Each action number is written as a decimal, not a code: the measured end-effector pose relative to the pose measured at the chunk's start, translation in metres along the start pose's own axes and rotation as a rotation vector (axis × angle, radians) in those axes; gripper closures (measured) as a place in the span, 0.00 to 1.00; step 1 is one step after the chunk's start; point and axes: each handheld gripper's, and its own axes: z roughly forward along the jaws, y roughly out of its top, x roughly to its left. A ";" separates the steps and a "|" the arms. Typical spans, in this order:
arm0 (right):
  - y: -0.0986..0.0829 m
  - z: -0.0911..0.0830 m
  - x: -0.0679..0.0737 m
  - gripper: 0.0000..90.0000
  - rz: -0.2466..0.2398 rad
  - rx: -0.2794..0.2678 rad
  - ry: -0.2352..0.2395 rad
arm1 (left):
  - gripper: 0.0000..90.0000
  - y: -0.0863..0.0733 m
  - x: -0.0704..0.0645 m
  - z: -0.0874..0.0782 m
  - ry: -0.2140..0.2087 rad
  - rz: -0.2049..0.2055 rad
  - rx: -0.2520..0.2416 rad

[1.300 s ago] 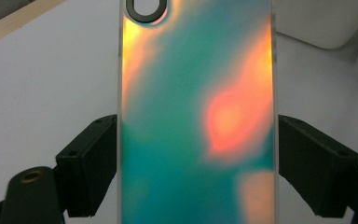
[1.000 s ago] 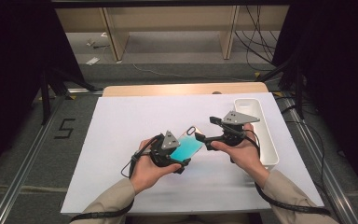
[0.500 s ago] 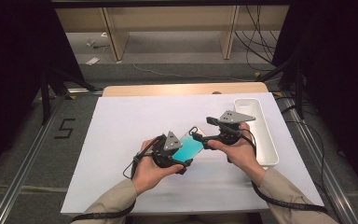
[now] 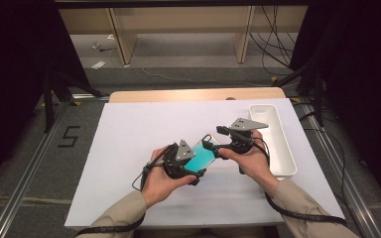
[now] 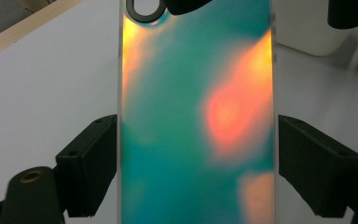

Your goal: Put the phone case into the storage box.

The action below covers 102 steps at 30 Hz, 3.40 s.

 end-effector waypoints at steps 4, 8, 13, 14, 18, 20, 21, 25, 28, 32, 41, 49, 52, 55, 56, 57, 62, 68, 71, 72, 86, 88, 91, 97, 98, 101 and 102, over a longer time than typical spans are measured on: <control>0.000 0.002 0.000 0.26 0.013 0.002 -0.001 | 0.19 0.000 0.000 0.000 0.000 0.001 -0.002; -0.001 0.004 0.000 0.30 0.027 0.012 0.004 | 0.19 0.000 0.000 0.000 0.001 -0.002 -0.002; -0.002 0.007 0.000 0.36 0.044 0.026 0.016 | 0.19 0.000 0.000 0.000 0.004 -0.005 0.002; -0.002 0.007 0.000 0.37 0.048 0.027 0.018 | 0.19 0.000 0.000 0.000 0.005 -0.005 0.003; -0.003 0.010 0.000 0.40 0.065 0.033 0.027 | 0.19 0.000 0.000 0.000 0.006 -0.005 -0.001; -0.003 0.011 0.000 0.42 0.068 0.037 0.031 | 0.19 0.000 0.000 0.000 0.006 -0.005 -0.002; -0.003 0.011 -0.001 0.43 0.071 0.038 0.034 | 0.19 0.000 0.000 0.000 0.006 -0.005 -0.002; -0.004 0.012 -0.001 0.47 0.083 0.039 0.040 | 0.19 0.000 0.000 0.000 0.007 -0.004 -0.003; -0.004 0.013 -0.002 0.50 0.096 0.039 0.046 | 0.19 0.000 0.000 0.000 0.007 -0.003 -0.005; -0.004 0.014 -0.001 0.56 0.113 0.034 0.054 | 0.19 0.000 -0.001 0.000 0.005 0.000 -0.008; -0.004 0.015 -0.002 0.63 0.149 0.022 0.066 | 0.19 0.000 -0.002 0.000 0.005 0.001 -0.011; -0.002 0.012 -0.005 0.71 0.212 0.003 0.093 | 0.19 0.000 -0.002 0.001 0.008 0.008 -0.010; -0.001 0.011 -0.005 0.76 0.233 -0.007 0.110 | 0.19 -0.001 -0.003 0.001 0.009 0.016 -0.008; 0.001 0.009 -0.005 0.80 0.250 -0.017 0.141 | 0.19 -0.001 -0.005 0.002 0.013 0.026 -0.013; 0.003 0.008 -0.004 0.81 0.252 -0.020 0.147 | 0.19 0.000 -0.005 0.002 0.014 0.027 -0.016; 0.004 0.007 -0.004 0.82 0.252 -0.027 0.152 | 0.19 0.000 -0.004 0.001 0.039 0.044 -0.025; 0.011 0.001 0.003 0.89 0.257 -0.050 0.217 | 0.29 0.002 -0.004 -0.001 0.021 0.019 -0.089; 0.023 -0.006 0.015 0.89 0.132 -0.055 0.215 | 0.17 0.005 0.001 -0.010 0.016 -0.022 -0.142; 0.026 -0.008 0.014 0.89 0.115 -0.059 0.202 | 0.16 0.006 0.002 -0.012 0.004 -0.030 -0.156; 0.026 -0.009 0.013 0.89 0.107 -0.058 0.197 | 0.16 0.006 0.003 -0.012 -0.003 -0.032 -0.153; 0.028 -0.010 0.013 0.89 -0.008 -0.011 0.222 | 0.14 -0.004 0.010 -0.007 -0.080 -0.043 -0.160; 0.028 -0.010 0.012 0.89 -0.024 -0.005 0.235 | 0.15 -0.005 0.011 -0.008 -0.083 -0.044 -0.160; 0.028 -0.010 0.011 0.89 -0.049 0.010 0.254 | 0.17 -0.006 0.012 -0.008 -0.090 -0.043 -0.164; 0.027 -0.009 0.010 0.89 -0.078 0.027 0.269 | 0.17 -0.007 0.013 -0.007 -0.098 -0.035 -0.161; 0.027 -0.010 0.010 0.89 -0.080 0.029 0.269 | 0.17 -0.007 0.013 -0.007 -0.098 -0.034 -0.161; 0.028 -0.010 0.009 0.89 -0.085 0.027 0.269 | 0.17 -0.008 0.013 -0.006 -0.099 -0.028 -0.154; 0.028 -0.011 0.008 0.89 -0.088 0.032 0.275 | 0.17 -0.008 0.013 -0.006 -0.099 -0.027 -0.153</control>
